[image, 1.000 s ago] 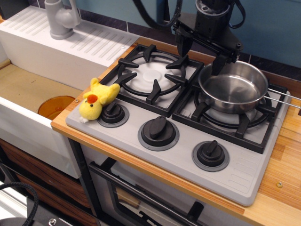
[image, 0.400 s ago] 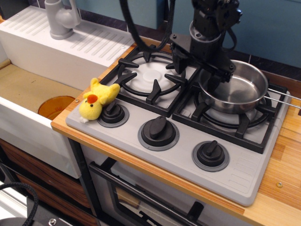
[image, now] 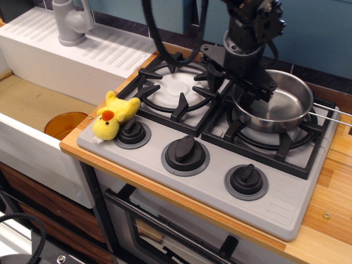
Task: Put pan on stove and put stuffedduck in pan
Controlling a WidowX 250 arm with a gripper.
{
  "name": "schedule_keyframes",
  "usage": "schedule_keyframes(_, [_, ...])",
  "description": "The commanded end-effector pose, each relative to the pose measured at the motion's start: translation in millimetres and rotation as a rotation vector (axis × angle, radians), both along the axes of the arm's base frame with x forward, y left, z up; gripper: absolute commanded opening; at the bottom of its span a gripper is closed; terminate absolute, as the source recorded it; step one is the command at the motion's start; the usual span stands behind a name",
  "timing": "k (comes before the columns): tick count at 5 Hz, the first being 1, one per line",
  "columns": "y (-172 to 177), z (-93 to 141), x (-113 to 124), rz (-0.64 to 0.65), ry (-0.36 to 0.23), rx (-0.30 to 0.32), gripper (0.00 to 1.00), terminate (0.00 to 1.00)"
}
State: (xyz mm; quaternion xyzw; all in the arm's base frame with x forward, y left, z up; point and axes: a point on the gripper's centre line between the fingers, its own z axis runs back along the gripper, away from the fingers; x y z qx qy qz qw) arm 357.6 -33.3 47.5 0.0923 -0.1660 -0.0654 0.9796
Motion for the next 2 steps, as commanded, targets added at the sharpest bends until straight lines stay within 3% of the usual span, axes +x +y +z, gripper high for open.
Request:
schedule_keyframes(1, [-0.1,24.4,11.6,-0.036,-0.017,-0.015,0.0,0.0])
schedule_keyframes(2, [-1.9,33.6,9.2,-0.036,0.01,-0.016,0.0,0.0])
